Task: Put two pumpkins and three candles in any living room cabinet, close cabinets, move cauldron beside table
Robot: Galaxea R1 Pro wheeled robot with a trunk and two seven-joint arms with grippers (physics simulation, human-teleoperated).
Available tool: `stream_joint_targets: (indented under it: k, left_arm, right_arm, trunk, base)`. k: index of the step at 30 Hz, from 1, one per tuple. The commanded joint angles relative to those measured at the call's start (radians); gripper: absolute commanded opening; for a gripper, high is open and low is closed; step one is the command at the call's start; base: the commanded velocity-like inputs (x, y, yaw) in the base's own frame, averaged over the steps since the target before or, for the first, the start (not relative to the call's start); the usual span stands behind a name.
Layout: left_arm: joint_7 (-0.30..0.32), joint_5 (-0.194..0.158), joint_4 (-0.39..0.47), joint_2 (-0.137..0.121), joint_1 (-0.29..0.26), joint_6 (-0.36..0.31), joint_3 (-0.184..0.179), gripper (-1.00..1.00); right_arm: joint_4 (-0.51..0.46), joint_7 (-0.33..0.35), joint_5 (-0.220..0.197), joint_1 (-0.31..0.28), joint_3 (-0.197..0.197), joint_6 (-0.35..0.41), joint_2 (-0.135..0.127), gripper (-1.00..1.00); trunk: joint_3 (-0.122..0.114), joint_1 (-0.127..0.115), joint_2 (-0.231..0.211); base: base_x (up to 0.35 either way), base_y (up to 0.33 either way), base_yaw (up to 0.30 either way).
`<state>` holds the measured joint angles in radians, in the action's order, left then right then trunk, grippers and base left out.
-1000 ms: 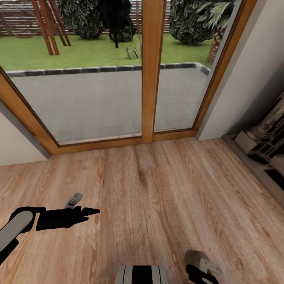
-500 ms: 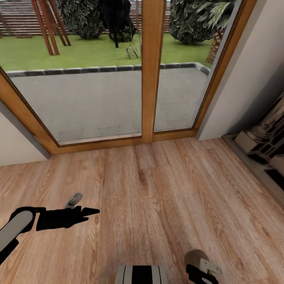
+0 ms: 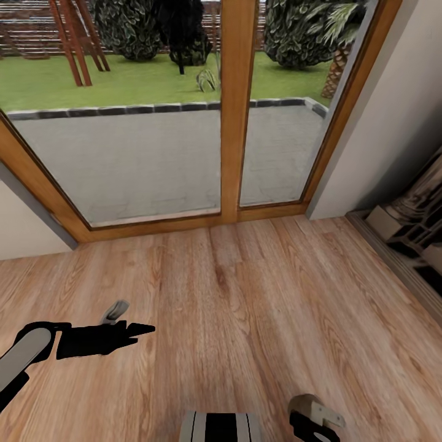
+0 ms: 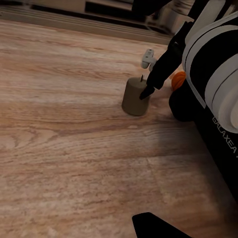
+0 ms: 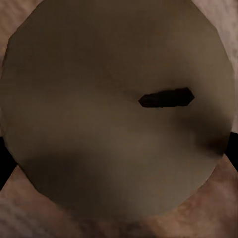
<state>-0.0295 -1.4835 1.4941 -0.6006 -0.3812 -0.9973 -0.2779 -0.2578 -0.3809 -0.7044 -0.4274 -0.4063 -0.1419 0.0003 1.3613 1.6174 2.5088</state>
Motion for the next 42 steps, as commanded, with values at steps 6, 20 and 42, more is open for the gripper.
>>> stream_joint_targets:
  k: [6,20,42]
  left_arm:
    - [-0.003,-0.004,0.0,-0.001,-0.001,-0.001,-0.001,1.0]
    - [-0.003,-0.004,0.0,-0.001,-0.001,-0.001,-0.001,1.0]
    - [-0.003,-0.004,0.0,-0.001,-0.001,-0.001,-0.001,1.0]
  right_arm:
    - [0.0,-0.004,-0.01,-0.001,-0.008,-0.005,0.0,1.0]
    - [0.0,-0.004,-0.01,-0.001,-0.008,-0.005,0.0,1.0]
    - [0.0,-0.004,-0.01,-0.001,-0.008,-0.005,0.0,-1.0]
  trunk:
    - [0.001,0.0,0.0]
    - [0.001,0.0,0.0]
    - [0.001,0.0,0.0]
  base:
    - [0.062,0.0,0.0]
    - [0.02,0.0,0.0]
    - [0.0,0.0,0.0]
